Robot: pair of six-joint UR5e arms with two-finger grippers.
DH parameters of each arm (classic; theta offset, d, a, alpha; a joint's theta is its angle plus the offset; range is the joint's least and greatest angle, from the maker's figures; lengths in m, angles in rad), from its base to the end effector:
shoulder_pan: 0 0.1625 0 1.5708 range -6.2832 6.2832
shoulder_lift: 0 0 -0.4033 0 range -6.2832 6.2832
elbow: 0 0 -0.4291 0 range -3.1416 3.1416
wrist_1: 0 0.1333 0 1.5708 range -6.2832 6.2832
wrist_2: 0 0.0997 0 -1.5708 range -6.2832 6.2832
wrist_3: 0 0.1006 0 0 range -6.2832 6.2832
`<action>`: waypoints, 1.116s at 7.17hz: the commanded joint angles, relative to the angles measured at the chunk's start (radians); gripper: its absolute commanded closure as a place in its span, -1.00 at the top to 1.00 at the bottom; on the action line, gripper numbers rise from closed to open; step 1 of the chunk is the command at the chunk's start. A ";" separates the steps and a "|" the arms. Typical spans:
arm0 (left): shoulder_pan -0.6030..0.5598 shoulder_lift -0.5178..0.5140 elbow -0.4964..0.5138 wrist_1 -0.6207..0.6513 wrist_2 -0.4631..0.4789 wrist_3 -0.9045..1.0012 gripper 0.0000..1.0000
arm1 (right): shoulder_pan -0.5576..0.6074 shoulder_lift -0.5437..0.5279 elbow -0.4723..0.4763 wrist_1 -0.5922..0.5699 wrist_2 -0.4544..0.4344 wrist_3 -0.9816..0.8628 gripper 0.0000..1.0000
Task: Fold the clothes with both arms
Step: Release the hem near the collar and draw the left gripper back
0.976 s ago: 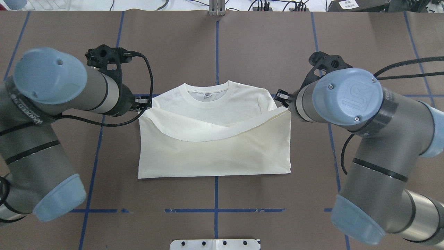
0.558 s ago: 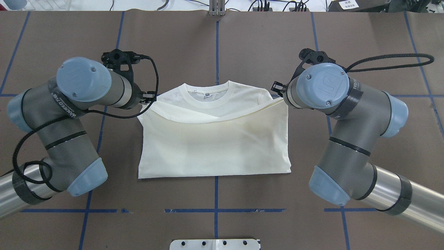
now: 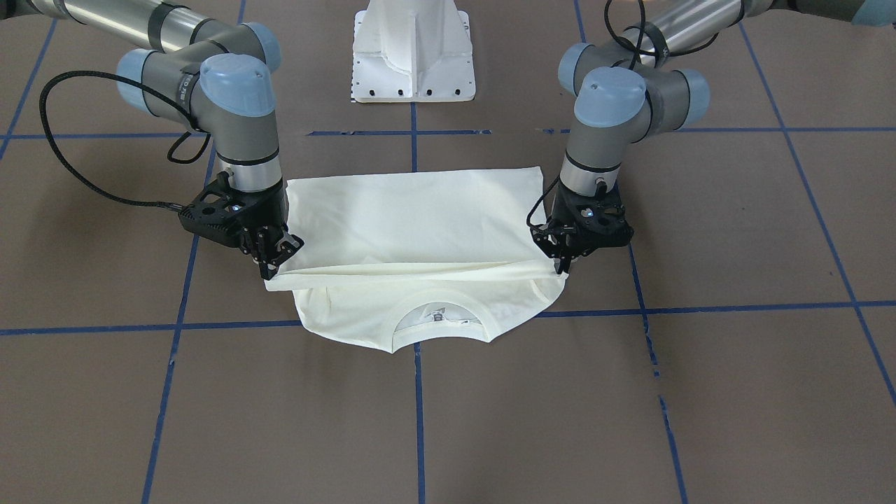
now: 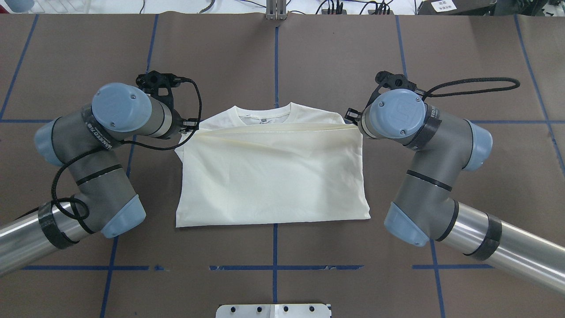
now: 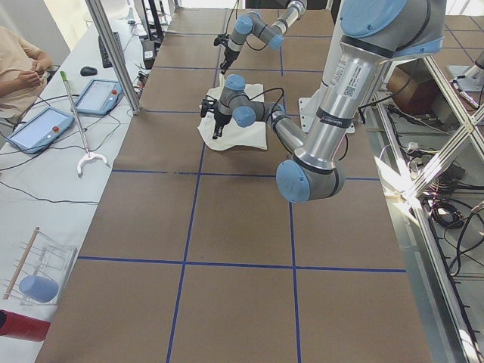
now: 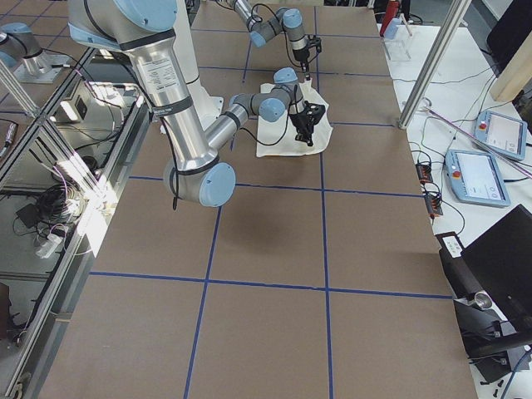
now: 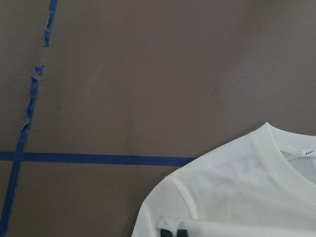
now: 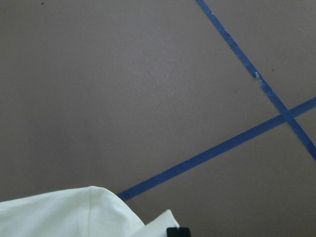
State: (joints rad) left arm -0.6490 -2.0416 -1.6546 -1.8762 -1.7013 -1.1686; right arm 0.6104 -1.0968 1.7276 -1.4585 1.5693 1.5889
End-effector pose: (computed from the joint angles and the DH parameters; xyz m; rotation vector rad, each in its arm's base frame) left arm 0.4758 -0.5118 0.2855 0.3254 0.8052 -0.1750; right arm -0.4742 -0.4946 0.2749 0.2217 -0.7217 0.5995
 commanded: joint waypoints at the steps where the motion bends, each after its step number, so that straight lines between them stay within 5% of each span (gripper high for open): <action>1: 0.000 -0.002 0.013 -0.014 0.000 0.001 -0.94 | 0.000 0.000 -0.010 0.009 0.000 0.000 -1.00; 2: 0.000 0.000 0.013 -0.018 0.000 0.013 0.42 | -0.001 0.002 -0.014 0.009 0.000 0.000 -0.51; 3: -0.006 0.000 -0.002 -0.041 -0.003 0.150 0.99 | -0.004 0.020 -0.037 0.010 -0.006 -0.001 0.98; 8: 0.075 0.209 -0.248 -0.070 -0.008 0.124 1.00 | 0.003 0.031 -0.005 0.012 0.028 -0.102 1.00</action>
State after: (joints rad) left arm -0.6298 -1.9152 -1.8114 -1.9445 -1.7111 -1.0032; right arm 0.6129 -1.0638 1.7120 -1.4456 1.5929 1.4932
